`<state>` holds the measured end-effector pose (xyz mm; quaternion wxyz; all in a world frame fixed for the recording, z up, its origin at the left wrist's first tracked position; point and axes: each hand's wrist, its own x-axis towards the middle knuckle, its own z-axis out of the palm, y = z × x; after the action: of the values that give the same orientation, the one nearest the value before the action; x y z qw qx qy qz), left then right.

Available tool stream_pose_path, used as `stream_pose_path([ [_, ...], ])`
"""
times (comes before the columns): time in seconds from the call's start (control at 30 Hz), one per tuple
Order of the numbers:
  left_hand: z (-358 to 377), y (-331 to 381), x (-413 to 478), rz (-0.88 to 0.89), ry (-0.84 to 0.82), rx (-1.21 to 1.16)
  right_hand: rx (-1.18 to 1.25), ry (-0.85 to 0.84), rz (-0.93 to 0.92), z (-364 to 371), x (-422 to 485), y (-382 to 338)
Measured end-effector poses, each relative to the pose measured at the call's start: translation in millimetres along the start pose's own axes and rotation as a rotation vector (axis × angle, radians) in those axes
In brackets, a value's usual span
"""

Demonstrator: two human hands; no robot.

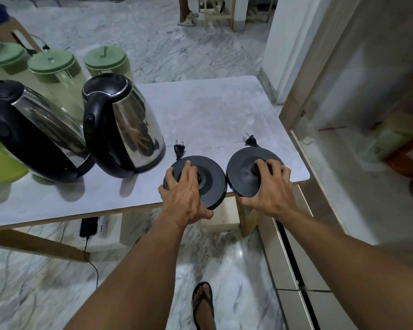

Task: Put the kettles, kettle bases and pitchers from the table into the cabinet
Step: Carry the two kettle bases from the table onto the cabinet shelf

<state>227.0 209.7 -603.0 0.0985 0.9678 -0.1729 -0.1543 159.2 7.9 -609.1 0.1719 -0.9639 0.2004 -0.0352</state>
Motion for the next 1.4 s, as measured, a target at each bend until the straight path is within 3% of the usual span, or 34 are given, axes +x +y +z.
stream_pose_path([
  [0.23,-3,1,-3,0.002,-0.063,-0.039,-0.02,-0.024,0.0,-3,0,-2],
  [0.57,-28,6,-8,0.089,0.021,0.059,-0.079,-0.003,-0.033,-23,2,-10],
  [0.93,-139,50,-38,0.214,0.101,0.137,-0.116,0.149,-0.031,-140,-11,-34],
  [1.1,-198,84,-44,0.379,0.197,0.153,-0.154,0.287,0.051,-212,-35,-42],
  [1.4,-272,134,-84,0.842,0.276,0.156,-0.194,0.492,0.423,-306,-135,-77],
])
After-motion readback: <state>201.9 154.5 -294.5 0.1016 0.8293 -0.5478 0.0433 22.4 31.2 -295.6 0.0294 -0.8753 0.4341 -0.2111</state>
